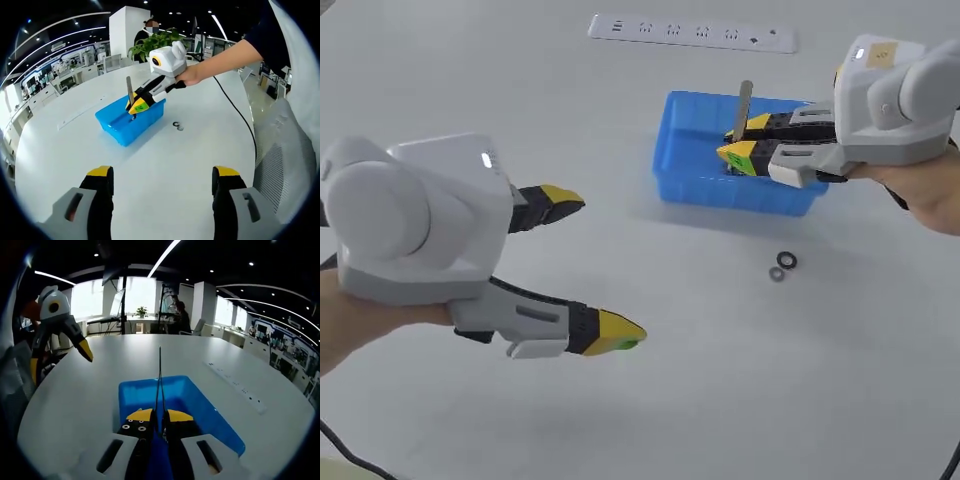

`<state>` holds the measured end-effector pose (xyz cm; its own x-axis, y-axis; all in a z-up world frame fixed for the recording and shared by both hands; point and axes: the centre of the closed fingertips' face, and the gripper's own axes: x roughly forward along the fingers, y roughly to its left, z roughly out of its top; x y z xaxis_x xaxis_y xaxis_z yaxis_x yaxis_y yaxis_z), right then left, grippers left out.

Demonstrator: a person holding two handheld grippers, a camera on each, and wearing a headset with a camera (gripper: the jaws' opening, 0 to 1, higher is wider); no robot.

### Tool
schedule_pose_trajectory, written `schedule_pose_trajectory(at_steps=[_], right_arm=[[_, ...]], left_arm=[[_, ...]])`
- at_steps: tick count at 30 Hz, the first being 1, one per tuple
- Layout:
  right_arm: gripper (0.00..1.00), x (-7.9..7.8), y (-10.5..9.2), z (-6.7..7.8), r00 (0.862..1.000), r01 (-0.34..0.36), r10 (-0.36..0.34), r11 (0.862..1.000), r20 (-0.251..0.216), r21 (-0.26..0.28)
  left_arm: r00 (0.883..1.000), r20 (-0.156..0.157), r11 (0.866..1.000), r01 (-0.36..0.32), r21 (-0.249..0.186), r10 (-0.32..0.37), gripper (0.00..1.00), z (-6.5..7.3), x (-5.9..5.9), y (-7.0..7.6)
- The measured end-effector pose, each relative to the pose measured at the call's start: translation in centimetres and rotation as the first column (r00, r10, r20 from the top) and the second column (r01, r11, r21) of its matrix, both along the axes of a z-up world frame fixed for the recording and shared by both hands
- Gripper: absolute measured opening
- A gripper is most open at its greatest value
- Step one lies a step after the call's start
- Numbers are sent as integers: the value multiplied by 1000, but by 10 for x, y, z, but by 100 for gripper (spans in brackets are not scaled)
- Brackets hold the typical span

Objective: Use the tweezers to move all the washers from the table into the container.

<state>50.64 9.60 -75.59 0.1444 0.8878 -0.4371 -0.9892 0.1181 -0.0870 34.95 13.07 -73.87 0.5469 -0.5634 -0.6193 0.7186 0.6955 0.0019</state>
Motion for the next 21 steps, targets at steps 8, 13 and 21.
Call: schedule_pose_trajectory(at_steps=[8, 13, 21], right_arm=[[10, 0, -1, 0, 1000, 3, -3, 1000, 7, -6], [10, 1, 0, 2, 1000, 4, -4, 1000, 6, -2], [10, 6, 1, 12, 1000, 11, -11, 1000, 16, 7]], left_arm=[[1000, 10, 1000, -6, 15, 6, 86, 1, -1, 4], [1000, 7, 1000, -9, 7, 9, 86, 1, -2, 4], [1000, 17, 1000, -14, 21, 14, 89, 4, 1, 5]])
